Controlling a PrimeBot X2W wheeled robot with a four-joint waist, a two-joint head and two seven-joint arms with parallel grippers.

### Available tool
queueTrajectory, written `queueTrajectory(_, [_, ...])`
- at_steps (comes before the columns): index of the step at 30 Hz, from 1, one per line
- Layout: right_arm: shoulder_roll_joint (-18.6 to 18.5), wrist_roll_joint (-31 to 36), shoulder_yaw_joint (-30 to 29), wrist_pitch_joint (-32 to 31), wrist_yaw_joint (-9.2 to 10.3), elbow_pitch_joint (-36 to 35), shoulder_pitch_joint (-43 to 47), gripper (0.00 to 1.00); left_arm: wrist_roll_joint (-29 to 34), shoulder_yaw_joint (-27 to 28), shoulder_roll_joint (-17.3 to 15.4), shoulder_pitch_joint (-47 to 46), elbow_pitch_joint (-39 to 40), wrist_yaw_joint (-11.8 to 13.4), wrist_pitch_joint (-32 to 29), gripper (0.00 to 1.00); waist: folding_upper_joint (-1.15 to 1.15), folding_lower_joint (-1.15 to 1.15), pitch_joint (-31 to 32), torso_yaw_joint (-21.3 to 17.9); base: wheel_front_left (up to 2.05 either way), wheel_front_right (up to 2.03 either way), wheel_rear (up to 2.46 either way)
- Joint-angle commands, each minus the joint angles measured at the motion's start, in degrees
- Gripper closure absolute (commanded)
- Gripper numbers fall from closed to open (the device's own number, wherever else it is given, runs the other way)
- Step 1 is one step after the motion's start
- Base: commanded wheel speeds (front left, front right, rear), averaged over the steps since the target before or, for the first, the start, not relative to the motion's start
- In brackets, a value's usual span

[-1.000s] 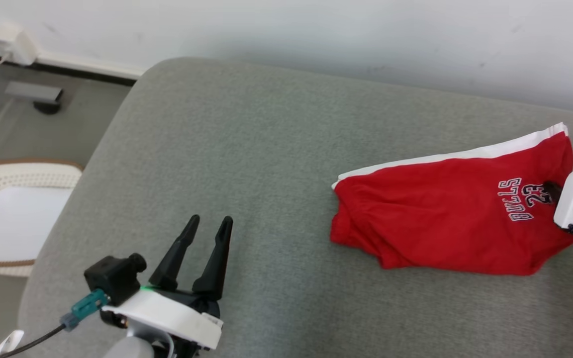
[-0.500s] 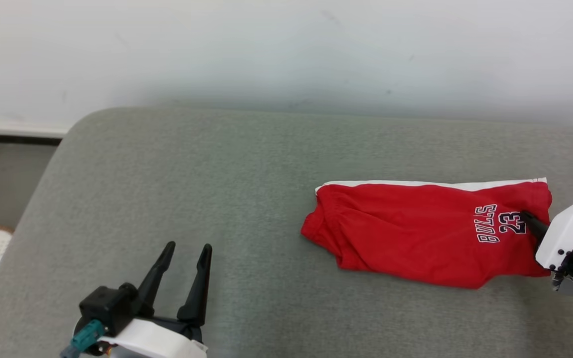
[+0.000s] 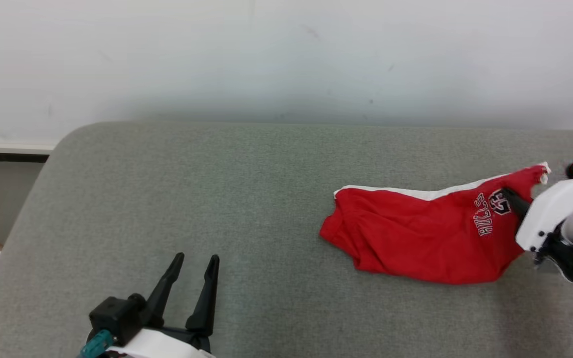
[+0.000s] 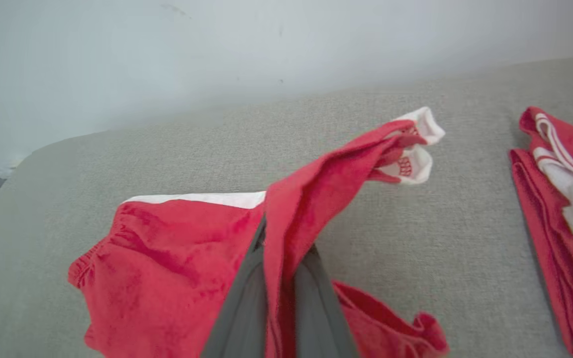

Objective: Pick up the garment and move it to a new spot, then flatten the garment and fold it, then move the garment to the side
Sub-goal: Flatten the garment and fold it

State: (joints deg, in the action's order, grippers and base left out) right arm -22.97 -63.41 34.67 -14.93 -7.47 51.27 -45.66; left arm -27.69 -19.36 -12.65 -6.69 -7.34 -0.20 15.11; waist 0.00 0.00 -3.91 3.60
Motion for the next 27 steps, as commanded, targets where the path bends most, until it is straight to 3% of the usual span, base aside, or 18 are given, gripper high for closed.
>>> queueTrajectory(1, [1.2, 0.9, 1.3, -1.4, -0.02, -1.0, -1.4, 1.00, 1.0, 0.4, 0.5, 0.4, -0.5, -0.6, 0.0, 0.00, 0.00, 0.00, -0.2, 1.0, 0.00, 0.00, 0.00])
queueTrajectory(11, [8.2, 1.2, 5.2, -9.6, -0.02, 1.7, -5.0, 1.00, 2.6, 1.6, 3.8, 0.0, -2.9, -3.3, 0.0, 0.00, 0.00, 0.00, -0.7, 6.5, 0.00, 0.00, 0.00])
queueTrajectory(21, [13.5, 2.2, 6.6, -9.6, -0.02, 7.7, -6.7, 1.00, 4.0, 2.9, 5.3, -0.6, -4.7, -4.6, 0.0, 0.00, 0.00, 0.00, -1.1, 9.3, 0.00, 0.00, 0.00])
queueTrajectory(24, [14.7, 2.3, 6.9, -9.1, -0.02, 9.2, -7.2, 0.34, 4.2, 3.3, 5.5, -0.7, -5.1, -4.9, 0.0, 0.00, 0.00, 0.00, -1.1, 9.2, 0.00, 0.00, 0.00])
queueTrajectory(25, [15.3, 2.1, 7.1, -9.1, -0.02, 9.4, -7.1, 0.00, 4.3, 3.5, 5.5, -0.7, -5.2, -4.9, 0.0, 0.00, 0.00, 0.00, -1.0, 9.0, 0.00, 0.00, 0.00])
queueTrajectory(27, [16.0, 1.4, 7.1, -8.5, -0.02, 8.8, -6.8, 0.00, 4.4, 3.8, 5.6, -0.5, -5.4, -4.9, 0.0, 0.00, 0.00, 0.00, -0.8, 8.5, 0.00, 0.00, 0.00])
